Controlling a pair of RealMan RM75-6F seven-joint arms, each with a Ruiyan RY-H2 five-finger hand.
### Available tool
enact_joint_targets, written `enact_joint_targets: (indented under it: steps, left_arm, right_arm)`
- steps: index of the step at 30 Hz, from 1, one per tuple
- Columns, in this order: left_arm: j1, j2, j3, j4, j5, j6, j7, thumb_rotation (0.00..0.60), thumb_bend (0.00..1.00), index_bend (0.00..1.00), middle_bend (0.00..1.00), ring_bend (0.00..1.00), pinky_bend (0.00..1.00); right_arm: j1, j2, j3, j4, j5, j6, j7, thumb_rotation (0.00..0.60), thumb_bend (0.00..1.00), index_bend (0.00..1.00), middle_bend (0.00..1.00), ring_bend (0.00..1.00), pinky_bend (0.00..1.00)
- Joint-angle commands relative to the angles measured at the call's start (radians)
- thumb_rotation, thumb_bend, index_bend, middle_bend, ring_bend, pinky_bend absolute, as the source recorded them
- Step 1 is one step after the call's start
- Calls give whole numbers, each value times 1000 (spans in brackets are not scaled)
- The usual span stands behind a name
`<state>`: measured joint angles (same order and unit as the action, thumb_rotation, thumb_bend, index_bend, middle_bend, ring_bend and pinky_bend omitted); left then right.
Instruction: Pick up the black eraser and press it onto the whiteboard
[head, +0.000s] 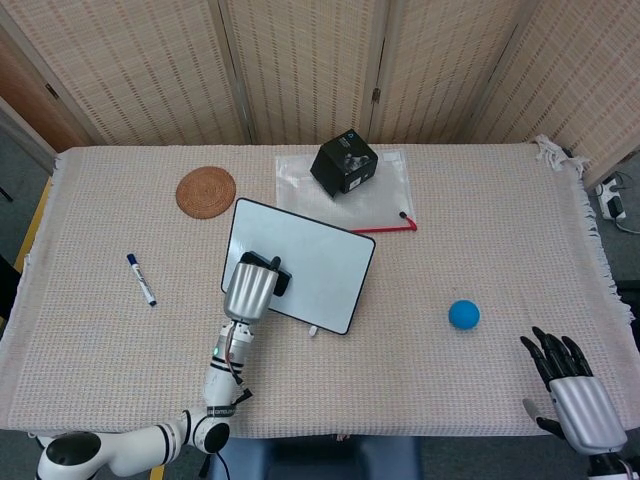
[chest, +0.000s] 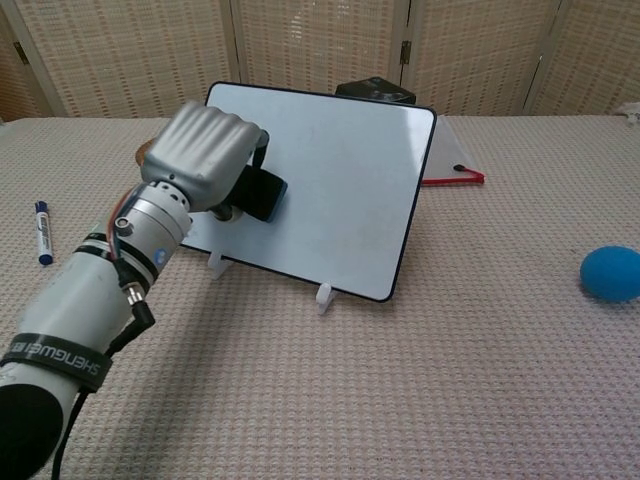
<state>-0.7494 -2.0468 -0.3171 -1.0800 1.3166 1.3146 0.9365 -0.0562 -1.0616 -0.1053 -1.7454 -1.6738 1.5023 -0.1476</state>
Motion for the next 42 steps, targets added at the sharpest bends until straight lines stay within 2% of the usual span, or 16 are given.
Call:
enact_joint_targets:
  steps: [1,5,10,14,21,27,33,38,40,42]
  left_arm:
    - [-8,-8,3,7,-2,-4,3,600,288,670,1000,889,918]
    - [-17,-17,12,19,9,4,-3,600,288,584,1000,889,917]
    - [-20,-19,15,22,11,12,-9,600,287,388,1000,888,917]
    - [-21,-22,18,16,3,7,0,600,285,291,1000,890,918]
    - [-20,-29,29,7,-8,5,26,600,282,232,1000,891,918]
    - [-5,-10,37,-50,-13,25,66,600,267,197,1000,892,917]
    - [50,67,63,-197,-29,64,137,600,241,119,1000,885,917]
    - [144,205,122,-392,-14,135,134,600,233,70,996,830,908]
    - [193,282,156,-486,-9,160,107,600,229,43,921,742,846]
    - [238,358,193,-568,1,178,55,600,227,13,761,629,734]
  right_arm:
    - [-2,1,1,-1,-1,4,1,600,334,0,0,0,0]
    - [-4,2,2,-1,-2,9,3,600,335,0,0,0,0]
    - [-3,4,3,0,-2,8,8,600,334,0,0,0,0]
    - [-9,7,1,-1,-10,21,10,600,335,0,0,0,0]
    - [-16,9,1,2,-15,34,18,600,334,0,0,0,0]
    - [-21,10,-1,4,-25,44,18,600,334,0,0,0,0]
    - [-26,7,-2,6,-33,51,11,600,334,0,0,0,0]
    - [-29,2,-10,8,-55,56,-4,600,334,0,0,0,0]
    - [-29,-1,-13,8,-62,53,-10,600,335,0,0,0,0]
    - [-27,-3,-16,9,-68,47,-15,600,334,0,0,0,0]
